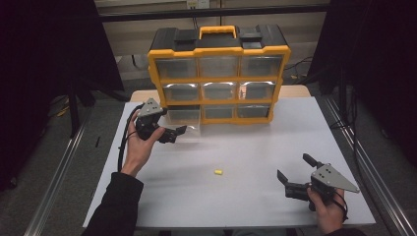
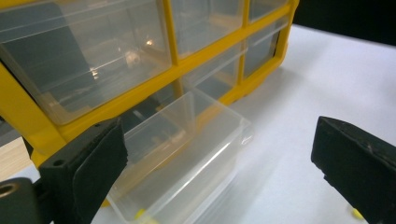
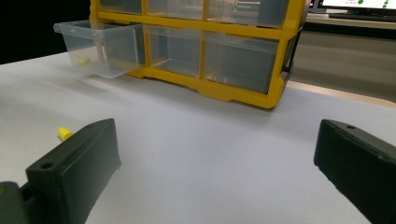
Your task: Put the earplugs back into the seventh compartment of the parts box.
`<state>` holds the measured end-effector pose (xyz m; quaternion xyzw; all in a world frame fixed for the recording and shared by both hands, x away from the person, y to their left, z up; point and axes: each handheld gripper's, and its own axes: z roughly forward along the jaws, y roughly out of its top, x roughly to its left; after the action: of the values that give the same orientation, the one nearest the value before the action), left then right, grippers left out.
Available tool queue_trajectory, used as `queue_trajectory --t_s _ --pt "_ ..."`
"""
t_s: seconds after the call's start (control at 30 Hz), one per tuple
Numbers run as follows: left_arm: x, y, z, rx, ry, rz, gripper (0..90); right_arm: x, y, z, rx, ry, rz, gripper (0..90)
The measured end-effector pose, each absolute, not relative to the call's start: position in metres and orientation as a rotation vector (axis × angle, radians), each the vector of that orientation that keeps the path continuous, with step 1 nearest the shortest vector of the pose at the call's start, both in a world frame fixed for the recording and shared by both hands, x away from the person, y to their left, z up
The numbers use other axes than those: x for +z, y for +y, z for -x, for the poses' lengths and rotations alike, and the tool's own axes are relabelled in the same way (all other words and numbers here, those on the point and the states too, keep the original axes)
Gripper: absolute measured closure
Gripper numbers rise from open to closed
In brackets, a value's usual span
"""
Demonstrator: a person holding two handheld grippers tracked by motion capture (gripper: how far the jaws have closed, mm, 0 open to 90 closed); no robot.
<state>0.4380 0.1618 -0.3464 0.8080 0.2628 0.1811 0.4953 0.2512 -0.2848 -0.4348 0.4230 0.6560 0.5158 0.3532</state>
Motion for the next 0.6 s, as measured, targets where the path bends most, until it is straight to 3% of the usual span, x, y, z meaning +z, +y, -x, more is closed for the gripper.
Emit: queue_trajectory --t_s 0.3,0.6 --pt "-0.342 0.159 -0.411 0.44 0.544 -1.926 3.4 -0.435 -0.285 -0.251 1.332 1.695 -1.095 0.0" --pt "-0.352 0.152 -0.397 0.344 0.522 -1.927 5.1 -0.435 -0.285 -0.251 1.332 1.698 -1.096 0.0"
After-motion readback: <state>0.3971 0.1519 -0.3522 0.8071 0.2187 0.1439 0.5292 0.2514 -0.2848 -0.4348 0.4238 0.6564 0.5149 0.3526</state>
